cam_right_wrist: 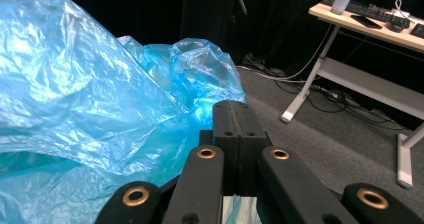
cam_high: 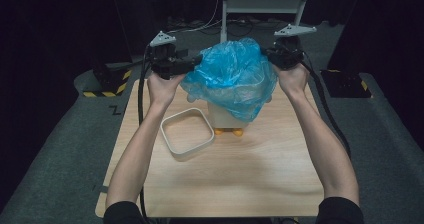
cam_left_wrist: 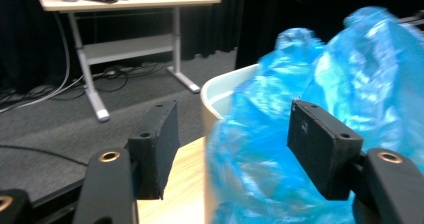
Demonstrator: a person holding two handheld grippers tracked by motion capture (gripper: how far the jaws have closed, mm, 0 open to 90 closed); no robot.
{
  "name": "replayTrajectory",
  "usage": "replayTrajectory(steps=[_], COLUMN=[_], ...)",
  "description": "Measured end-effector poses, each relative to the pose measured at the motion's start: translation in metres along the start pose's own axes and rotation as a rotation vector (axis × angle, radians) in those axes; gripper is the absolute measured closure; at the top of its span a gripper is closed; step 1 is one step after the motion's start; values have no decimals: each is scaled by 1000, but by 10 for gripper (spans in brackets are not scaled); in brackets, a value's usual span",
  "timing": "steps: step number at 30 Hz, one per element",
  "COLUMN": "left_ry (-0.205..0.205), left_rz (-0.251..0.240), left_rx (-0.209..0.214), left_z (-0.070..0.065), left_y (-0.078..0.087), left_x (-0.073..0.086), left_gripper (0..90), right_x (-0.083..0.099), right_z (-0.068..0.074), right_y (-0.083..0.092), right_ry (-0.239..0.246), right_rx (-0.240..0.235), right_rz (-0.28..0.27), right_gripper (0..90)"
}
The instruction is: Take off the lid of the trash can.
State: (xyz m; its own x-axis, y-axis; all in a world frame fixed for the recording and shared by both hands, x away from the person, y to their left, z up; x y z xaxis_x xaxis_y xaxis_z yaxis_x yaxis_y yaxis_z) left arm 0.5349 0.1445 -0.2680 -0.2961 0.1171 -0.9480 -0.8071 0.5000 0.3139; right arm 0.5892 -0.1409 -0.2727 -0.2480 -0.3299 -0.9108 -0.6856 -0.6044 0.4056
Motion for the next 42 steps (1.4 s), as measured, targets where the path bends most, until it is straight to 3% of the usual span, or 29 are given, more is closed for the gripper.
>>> replayTrajectory(steps=[6, 10, 12, 16, 21, 26, 33, 35, 39, 42], left_ry=[-2, -12, -29, -58, -48, -48, -47, -50, -47, -28], left_rz=[-17, -8, 1, 31, 50, 62, 72, 75, 79, 87], left_rx=[57, 72, 68, 38, 15, 4, -11, -16, -22, -13], left_z=[-12, -18, -21, -23, -19, -16, -12, -11, -8, -7], left_y=[5, 2, -1, -9, -16, -19, -25, -27, -31, -35], left_x=[-3, -4, -4, -5, -9, -12, -13, -13, -15, -17], left_gripper=[342, 341, 396, 632, 846, 897, 900, 900, 900, 900], right_x=[0, 0, -1, -1, -4, -10, -5, -4, -4, -7], right_z=[1, 2, 3, 3, 4, 8, 17, 16, 13, 11], right_y=[1, 2, 3, 4, 12, 28, 26, 21, 15, 12], right_ry=[-2, -1, 0, 1, 1, 20, 59, 54, 72, 78], right_rx=[-1, -4, -6, -13, -28, -52, -98, -102, -94, -77], right_rz=[4, 5, 4, -1, -37, -91, -41, -28, -17, -11], right_gripper=[900, 900, 900, 892, 733, 633, 543, 601, 869, 900])
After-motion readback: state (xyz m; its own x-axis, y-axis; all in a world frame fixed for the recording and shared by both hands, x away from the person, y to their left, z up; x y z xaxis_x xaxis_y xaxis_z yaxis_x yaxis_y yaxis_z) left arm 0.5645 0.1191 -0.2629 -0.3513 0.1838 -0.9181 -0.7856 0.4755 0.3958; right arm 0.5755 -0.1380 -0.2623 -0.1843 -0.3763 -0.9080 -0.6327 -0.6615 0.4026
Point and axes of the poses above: each handheld gripper's, and its own axes: y roughly backward along the jaws, x roughly out of its underside, z roughly to its left, the point moved 5 cm from there along -y, roughly forward along the jaws, and after that the axes turned 7 degrees about -x, right-handed, at the moved point
